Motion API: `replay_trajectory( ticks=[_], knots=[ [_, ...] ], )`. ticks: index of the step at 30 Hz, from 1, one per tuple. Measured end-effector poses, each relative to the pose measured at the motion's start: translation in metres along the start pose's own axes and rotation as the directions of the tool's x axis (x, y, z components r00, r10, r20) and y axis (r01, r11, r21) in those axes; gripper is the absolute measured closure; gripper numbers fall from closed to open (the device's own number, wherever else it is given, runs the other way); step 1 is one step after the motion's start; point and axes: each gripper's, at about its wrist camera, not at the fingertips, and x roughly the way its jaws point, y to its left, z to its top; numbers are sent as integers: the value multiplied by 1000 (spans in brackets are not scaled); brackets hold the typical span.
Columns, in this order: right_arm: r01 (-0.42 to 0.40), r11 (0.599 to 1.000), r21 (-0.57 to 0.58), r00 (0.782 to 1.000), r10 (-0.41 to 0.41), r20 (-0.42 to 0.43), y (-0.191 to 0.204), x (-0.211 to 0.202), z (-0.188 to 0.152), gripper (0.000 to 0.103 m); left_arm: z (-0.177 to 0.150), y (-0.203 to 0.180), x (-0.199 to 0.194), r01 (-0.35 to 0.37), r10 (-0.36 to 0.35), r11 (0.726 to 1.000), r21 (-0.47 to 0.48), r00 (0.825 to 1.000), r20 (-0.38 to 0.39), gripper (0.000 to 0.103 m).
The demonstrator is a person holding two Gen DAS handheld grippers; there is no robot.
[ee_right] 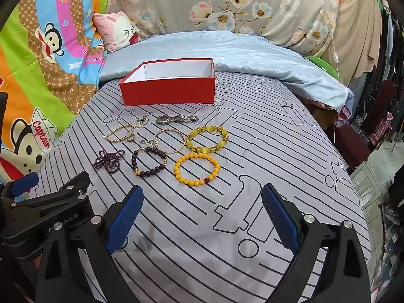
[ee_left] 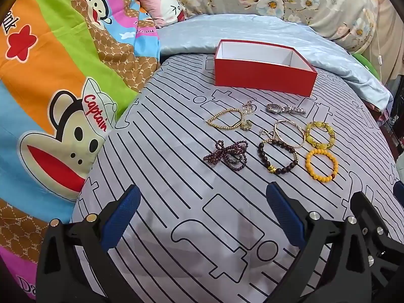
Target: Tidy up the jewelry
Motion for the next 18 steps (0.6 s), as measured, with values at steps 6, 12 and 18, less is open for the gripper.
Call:
replay_trajectory(
  ticks=[6,12,18],
  knots=[
    [1,1000,0,1000,-1,1,0,0,0,10,1,0,0,1,-1,1000,1,1000,1,6],
    [2,1000,1,1000,-2,-1,-1,0,1,10,1,-2,-3,-3,3,1000,3,1000,9,6],
    [1,1000,1,1000,-1,-1,-1,0,0,10,2,-3,-2,-2,2,1000,2,1000,2,6]
  ],
)
